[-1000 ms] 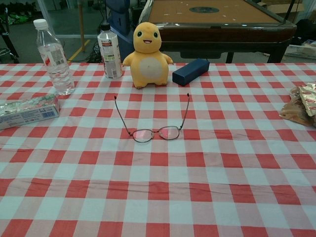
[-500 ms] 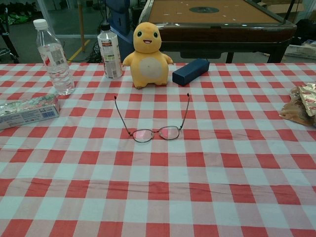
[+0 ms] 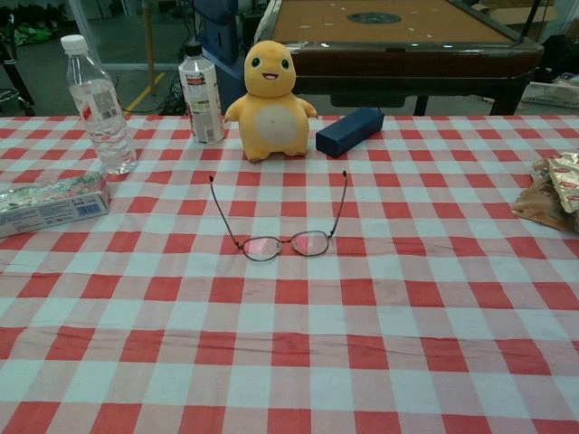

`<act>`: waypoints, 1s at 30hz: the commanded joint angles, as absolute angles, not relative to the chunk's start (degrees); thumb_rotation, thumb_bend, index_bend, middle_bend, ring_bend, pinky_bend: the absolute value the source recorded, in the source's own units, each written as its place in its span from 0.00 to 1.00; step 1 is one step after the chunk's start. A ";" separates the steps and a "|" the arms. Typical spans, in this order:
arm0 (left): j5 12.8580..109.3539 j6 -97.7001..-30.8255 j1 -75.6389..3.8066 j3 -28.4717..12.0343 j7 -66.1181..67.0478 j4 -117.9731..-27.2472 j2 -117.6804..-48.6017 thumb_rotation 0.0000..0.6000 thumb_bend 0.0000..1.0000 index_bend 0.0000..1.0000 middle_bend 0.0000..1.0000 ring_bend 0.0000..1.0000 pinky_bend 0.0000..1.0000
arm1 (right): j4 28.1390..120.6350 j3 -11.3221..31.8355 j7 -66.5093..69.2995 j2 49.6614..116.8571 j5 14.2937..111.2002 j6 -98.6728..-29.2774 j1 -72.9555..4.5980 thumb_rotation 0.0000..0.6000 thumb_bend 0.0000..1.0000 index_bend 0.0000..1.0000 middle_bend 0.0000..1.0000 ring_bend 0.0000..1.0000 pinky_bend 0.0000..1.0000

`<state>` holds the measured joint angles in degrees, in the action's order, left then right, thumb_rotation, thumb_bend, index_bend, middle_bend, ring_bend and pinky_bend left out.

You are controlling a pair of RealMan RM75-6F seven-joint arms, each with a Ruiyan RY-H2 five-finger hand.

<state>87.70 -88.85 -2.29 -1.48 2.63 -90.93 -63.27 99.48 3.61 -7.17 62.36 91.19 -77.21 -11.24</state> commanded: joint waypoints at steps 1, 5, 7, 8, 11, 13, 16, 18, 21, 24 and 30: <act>87.67 -88.89 -2.21 -1.45 2.54 -90.89 -63.24 1.00 0.26 0.00 0.00 0.02 0.00 | 99.30 4.66 -7.94 64.70 91.08 -74.07 -14.11 1.00 0.67 0.00 0.68 0.70 0.71; 87.63 -89.15 -2.06 -1.52 2.40 -90.84 -63.10 1.00 0.26 0.00 0.00 0.02 0.00 | 99.71 5.24 -8.59 66.90 90.02 -69.64 -17.33 1.00 0.83 0.00 0.86 0.88 0.87; 87.49 -89.22 -1.98 -1.58 2.33 -90.84 -62.99 1.00 0.26 0.00 0.00 0.02 0.00 | 99.92 5.50 -8.91 68.15 89.28 -67.38 -18.94 1.00 0.90 0.00 0.92 0.94 0.93; 87.43 -89.24 -1.95 -1.60 2.32 -90.84 -62.94 1.00 0.26 0.00 0.00 0.02 0.00 | 100.01 5.54 -9.16 68.63 88.99 -66.39 -19.63 1.00 0.94 0.00 0.95 0.97 0.97; 87.35 -89.16 -1.89 -1.55 2.36 -90.79 -62.87 1.00 0.26 0.00 0.00 0.02 0.00 | 100.29 5.70 -10.55 69.95 87.66 -63.27 -21.64 1.00 1.00 0.00 0.99 1.00 1.00; 87.35 -89.13 -1.86 -1.52 2.38 -90.77 -62.82 1.00 0.26 0.00 0.00 0.02 0.00 | 100.31 5.92 -12.04 71.18 86.31 -61.03 -23.15 1.00 1.00 0.00 1.00 1.00 1.00; 87.15 -89.16 -1.77 -1.58 2.27 -90.66 -62.79 1.00 0.26 0.00 0.00 0.02 0.00 | 100.41 6.43 -13.91 72.85 84.42 -58.62 -25.08 1.00 1.00 0.00 1.00 1.00 1.00; 87.02 -89.12 -1.68 -1.56 2.21 -90.53 -62.74 1.00 0.26 0.00 0.00 0.02 0.00 | 100.46 6.84 -14.82 73.94 83.29 -57.47 -26.25 1.00 1.00 0.00 1.00 1.00 1.00; 86.82 -89.10 -1.55 -1.54 2.04 -90.24 -62.73 1.00 0.26 0.00 0.00 0.02 0.00 | 100.41 7.19 -15.94 75.29 82.03 -56.27 -27.67 1.00 1.00 0.00 1.00 1.00 1.00; 86.60 -88.98 -1.46 -1.53 1.84 -89.93 -62.78 1.00 0.26 0.00 0.00 0.02 0.00 | 100.26 7.47 -16.93 76.56 80.67 -55.06 -29.04 1.00 1.00 0.00 1.00 1.00 1.00; 86.25 -88.89 -1.25 -1.52 1.29 -89.19 -62.99 1.00 0.26 0.00 0.00 0.02 0.00 | 99.57 7.72 -18.81 79.14 78.24 -53.26 -31.45 1.00 1.00 0.00 1.00 1.00 1.00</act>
<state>86.27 -88.89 -1.28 -1.52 1.31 -89.21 -62.96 99.72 7.69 -18.53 78.85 78.50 -53.52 -31.18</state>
